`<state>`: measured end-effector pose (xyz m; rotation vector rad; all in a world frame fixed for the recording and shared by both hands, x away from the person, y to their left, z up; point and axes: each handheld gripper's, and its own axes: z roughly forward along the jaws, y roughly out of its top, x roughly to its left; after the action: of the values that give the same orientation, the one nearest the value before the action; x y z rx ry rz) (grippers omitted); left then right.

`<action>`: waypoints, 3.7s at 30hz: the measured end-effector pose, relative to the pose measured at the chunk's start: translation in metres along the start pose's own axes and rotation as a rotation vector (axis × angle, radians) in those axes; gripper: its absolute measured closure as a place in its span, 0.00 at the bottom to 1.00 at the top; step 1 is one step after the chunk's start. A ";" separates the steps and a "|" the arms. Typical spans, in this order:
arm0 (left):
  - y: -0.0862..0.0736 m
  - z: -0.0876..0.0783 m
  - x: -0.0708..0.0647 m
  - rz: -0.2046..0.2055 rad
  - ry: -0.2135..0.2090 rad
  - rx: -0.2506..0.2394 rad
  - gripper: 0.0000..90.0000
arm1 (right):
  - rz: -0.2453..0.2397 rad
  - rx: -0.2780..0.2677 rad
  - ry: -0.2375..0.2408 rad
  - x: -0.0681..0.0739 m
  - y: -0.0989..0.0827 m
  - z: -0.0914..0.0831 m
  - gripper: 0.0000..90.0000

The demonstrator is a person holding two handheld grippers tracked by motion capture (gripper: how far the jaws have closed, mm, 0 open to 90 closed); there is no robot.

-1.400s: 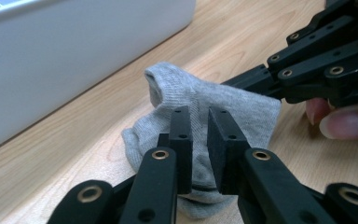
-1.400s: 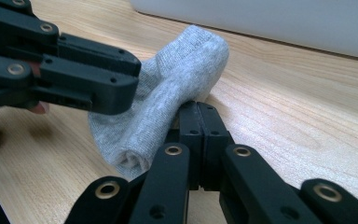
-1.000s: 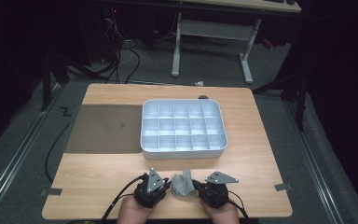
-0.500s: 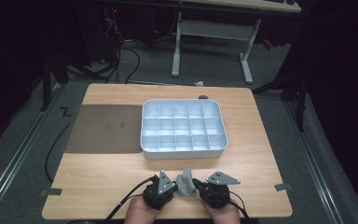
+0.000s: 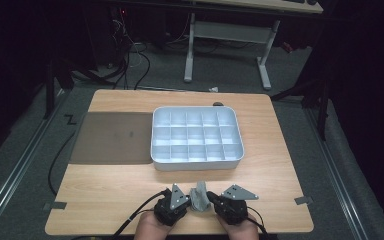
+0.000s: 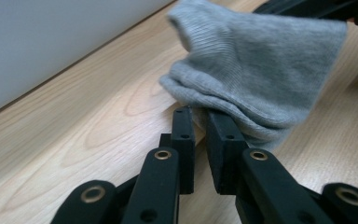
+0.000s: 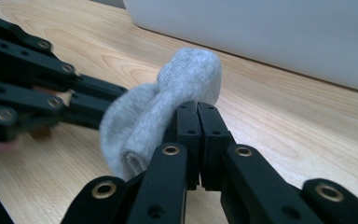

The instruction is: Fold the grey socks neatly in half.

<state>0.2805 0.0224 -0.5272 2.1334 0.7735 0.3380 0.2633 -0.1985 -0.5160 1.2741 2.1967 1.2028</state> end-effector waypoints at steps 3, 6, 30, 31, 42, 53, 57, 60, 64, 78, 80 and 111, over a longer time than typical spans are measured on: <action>-0.001 -0.002 0.001 -0.009 0.006 -0.002 0.92 | 0.014 0.009 0.002 -0.003 -0.002 0.002 0.99; -0.001 0.001 -0.004 0.008 0.001 0.006 0.93 | 0.018 0.010 0.012 -0.001 -0.002 0.002 0.99; -0.002 0.004 -0.002 0.024 -0.018 0.036 0.89 | -0.115 0.033 -0.012 0.030 -0.008 0.013 1.00; -0.002 0.002 -0.001 0.022 -0.017 0.034 0.89 | -0.113 0.032 -0.012 0.031 -0.008 0.014 1.00; 0.009 -0.015 0.000 -0.028 -0.001 -0.102 0.98 | -0.119 0.031 -0.002 0.031 -0.008 0.014 1.00; 0.014 -0.002 -0.008 -0.021 -0.036 -0.140 1.00 | -0.117 0.025 0.009 0.031 -0.009 0.015 1.00; 0.012 0.001 -0.007 -0.008 -0.020 -0.121 1.00 | -0.113 0.022 0.012 0.031 -0.009 0.015 1.00; 0.010 0.002 -0.007 -0.001 -0.011 -0.115 1.00 | -0.098 0.025 0.016 0.029 -0.008 0.014 1.00; 0.008 0.002 -0.008 -0.001 -0.003 -0.113 1.00 | -0.080 0.024 0.020 0.025 -0.006 0.013 1.00; -0.001 0.005 -0.013 0.006 0.006 -0.088 1.00 | 0.118 -0.005 0.068 0.020 -0.007 0.000 0.67; -0.001 0.006 -0.013 0.006 0.000 -0.077 1.00 | 0.108 0.013 0.042 0.021 -0.007 0.000 0.67; 0.022 0.016 -0.010 -0.004 -0.050 -0.107 1.00 | -0.013 0.017 -0.058 0.023 -0.012 -0.004 0.59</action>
<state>0.2891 -0.0044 -0.5204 2.0325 0.7154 0.3151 0.2414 -0.1843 -0.5208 1.2830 2.1749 1.1308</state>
